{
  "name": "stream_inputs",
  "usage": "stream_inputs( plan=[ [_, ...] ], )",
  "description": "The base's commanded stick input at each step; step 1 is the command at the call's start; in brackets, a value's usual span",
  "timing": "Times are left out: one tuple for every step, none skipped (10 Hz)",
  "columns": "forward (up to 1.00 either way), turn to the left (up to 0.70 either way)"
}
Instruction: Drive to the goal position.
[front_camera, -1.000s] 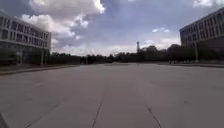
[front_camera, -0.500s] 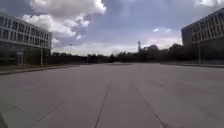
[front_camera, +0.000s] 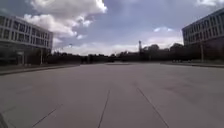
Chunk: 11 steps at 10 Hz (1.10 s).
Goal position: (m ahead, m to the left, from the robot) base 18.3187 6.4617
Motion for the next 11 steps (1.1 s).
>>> stream_inputs(
  plan=[
    [0.70,0.00],
    [0.70,0.00],
    [0.70,0.00],
    [0.70,0.00],
    [0.70,0.00],
    [0.70,0.00],
    [0.70,0.00],
    [0.70,0.00],
    [0.70,0.00],
    [0.70,0.00],
    [0.70,0.00]
  ],
)
